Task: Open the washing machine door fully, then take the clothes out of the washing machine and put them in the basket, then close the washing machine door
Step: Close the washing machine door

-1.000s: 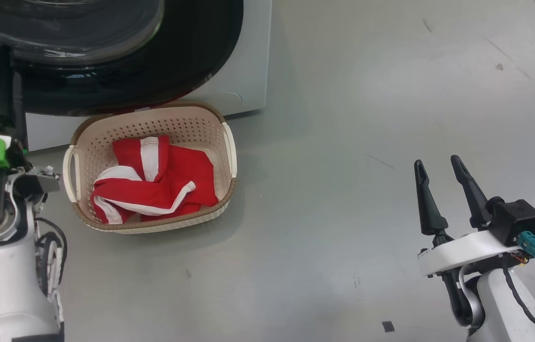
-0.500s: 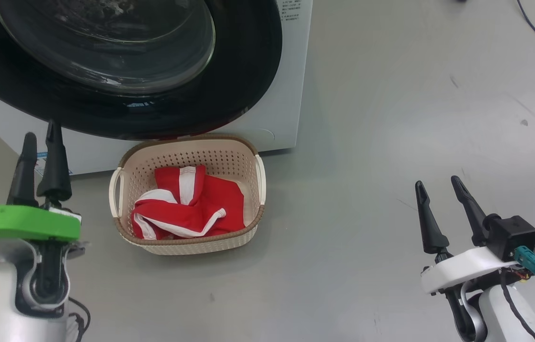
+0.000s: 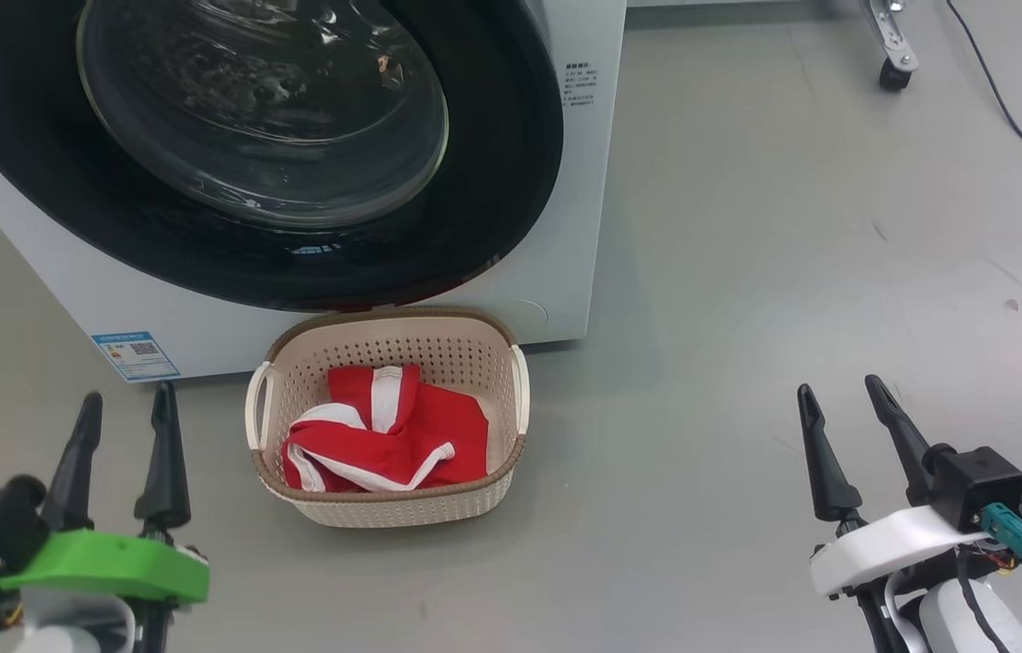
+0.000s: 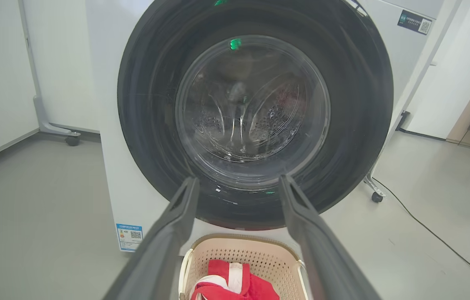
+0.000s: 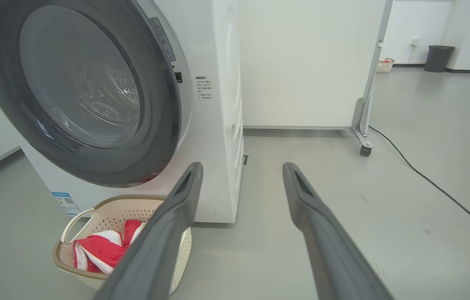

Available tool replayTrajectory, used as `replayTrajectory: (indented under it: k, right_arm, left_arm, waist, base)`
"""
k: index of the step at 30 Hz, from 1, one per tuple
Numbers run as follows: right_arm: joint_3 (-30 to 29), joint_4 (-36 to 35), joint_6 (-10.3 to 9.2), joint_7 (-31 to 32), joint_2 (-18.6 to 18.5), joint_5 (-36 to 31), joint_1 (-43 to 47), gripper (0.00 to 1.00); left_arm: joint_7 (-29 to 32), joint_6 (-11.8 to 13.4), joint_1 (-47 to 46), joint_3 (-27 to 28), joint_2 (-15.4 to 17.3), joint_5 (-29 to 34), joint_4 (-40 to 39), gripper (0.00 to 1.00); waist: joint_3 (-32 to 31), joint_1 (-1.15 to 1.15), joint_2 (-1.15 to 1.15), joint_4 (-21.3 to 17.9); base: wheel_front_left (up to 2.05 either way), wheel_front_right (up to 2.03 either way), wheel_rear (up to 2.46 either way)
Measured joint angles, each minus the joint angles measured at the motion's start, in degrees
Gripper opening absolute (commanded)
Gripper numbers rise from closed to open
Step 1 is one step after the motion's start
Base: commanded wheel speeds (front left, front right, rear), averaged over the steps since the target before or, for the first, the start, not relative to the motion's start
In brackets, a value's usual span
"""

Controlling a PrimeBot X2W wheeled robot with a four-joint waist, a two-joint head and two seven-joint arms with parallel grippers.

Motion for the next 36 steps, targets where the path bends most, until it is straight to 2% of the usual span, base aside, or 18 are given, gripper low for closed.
replayTrajectory:
  k: [8, 17, 36]
  right_arm:
    - [0.5, -0.4, -0.08, 0.4, 0.3, 0.0, 2.3, 1.0]
    - [0.6, -0.6, -0.6, 0.9, 0.6, 0.0, 4.5, 1.0]
    - [1.0, -2.5, -1.13, 1.5, 0.5, 0.0, 5.5, 1.0]
  left_arm:
    - [-0.9, 3.6, 4.7, -2.2, -0.3, 4.8, -0.4, 1.0]
    - [-1.4, 6.2, 7.6, -4.1, -0.6, 7.6, -0.5, 1.0]
    - [-1.6, 7.8, 9.5, -4.9, -1.7, 9.0, -2.2, 1.0]
  waist:
    - [-1.5, 0.0, 0.0, 0.6]
    - [-2.7, 0.0, 0.0, 0.8]
    - [-2.9, 0.0, 0.0, 1.2]
  base:
    - [0.0, 0.0, 0.0]
    - [0.0, 0.0, 0.0]
    - [0.0, 0.0, 0.0]
